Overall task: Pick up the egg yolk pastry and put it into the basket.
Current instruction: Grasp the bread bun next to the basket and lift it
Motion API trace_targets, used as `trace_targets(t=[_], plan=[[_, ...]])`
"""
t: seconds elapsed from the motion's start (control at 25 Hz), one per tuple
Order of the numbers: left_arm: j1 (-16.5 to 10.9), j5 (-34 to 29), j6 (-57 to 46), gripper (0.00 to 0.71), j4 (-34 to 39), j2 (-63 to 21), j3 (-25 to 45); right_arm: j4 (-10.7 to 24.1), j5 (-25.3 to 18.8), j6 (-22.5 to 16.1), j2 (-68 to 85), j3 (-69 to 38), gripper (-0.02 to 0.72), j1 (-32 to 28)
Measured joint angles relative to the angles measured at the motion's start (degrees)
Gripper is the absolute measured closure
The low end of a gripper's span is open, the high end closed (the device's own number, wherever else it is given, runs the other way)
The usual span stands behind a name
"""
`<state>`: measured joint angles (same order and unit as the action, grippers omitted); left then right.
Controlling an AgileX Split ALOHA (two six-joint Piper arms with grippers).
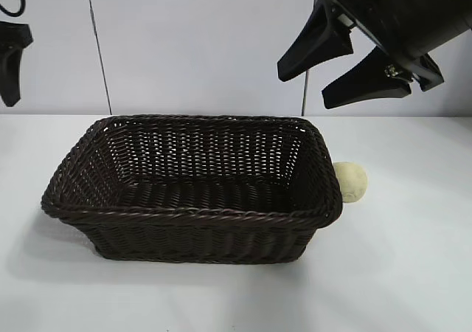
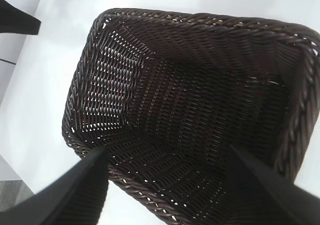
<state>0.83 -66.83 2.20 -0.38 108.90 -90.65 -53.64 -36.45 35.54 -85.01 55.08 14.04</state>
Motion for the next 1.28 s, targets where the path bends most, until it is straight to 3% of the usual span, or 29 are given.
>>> trace_targets(t=[0.4,0.64,0.92,1.28], plan=[[-0.9,-3.1,0.0,0.137,-0.1,-0.6,0.0,0.2,0.0,0.0,0.0,0.0,0.217,0.0],[-0.9,-3.3,0.0,0.139,-0.1,-6.9,2.4,0.5,0.0,0.0,0.0,0.0,0.217,0.0],[-0.9,-3.5,0.3,0.139,-0.1,-20.8,13.2,0.5,0.0,0.0,0.0,0.0,0.217,0.0],[-0.9,-3.9,0.7,0.139,-0.1,-45.5,29.1,0.5,-0.1,0.0,0.0,0.0,0.217,0.0]])
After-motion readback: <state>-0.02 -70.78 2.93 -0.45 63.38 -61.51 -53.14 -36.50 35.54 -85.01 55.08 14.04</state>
